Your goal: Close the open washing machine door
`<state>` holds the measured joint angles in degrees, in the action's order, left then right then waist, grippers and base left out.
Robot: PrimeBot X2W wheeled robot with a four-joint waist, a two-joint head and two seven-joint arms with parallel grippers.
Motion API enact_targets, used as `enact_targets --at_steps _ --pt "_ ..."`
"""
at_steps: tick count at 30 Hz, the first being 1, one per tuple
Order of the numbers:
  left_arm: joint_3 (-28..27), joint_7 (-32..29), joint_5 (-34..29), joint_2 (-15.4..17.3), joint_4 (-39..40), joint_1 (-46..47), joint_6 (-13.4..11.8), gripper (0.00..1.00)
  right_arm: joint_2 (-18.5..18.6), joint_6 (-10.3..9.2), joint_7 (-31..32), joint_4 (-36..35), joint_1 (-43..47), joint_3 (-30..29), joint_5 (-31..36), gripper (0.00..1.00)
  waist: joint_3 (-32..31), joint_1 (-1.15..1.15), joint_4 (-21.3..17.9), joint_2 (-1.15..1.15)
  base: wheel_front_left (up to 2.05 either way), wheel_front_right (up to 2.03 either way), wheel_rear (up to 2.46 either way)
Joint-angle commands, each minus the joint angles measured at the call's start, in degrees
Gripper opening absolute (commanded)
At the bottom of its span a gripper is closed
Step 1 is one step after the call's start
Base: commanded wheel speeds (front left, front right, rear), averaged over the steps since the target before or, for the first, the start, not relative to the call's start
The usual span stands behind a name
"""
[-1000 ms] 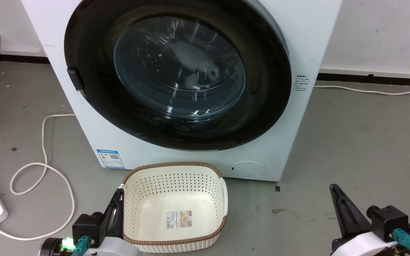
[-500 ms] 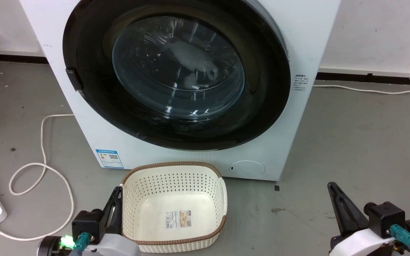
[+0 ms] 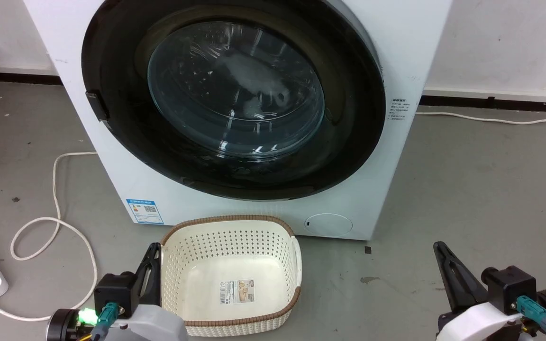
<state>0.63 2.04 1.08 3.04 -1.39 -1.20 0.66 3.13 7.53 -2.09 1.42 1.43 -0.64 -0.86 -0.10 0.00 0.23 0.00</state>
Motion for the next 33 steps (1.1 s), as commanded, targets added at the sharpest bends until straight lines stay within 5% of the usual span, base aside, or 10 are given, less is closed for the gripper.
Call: enact_targets --at_steps 1,33 --pt "-0.29 -0.27 -0.56 -0.03 0.37 0.75 -0.22 0.0 -0.22 -0.04 0.38 -0.56 -1.07 0.16 0.47 0.0 0.01 0.0 -0.02 0.0 0.0 0.0 0.0" --pt "-0.63 -2.04 -1.08 -0.16 1.39 1.2 -0.66 0.0 -0.25 -0.04 2.09 -1.42 -1.43 0.64 0.86 0.0 0.1 0.0 -0.23 0.0 0.0 0.0 0.0"
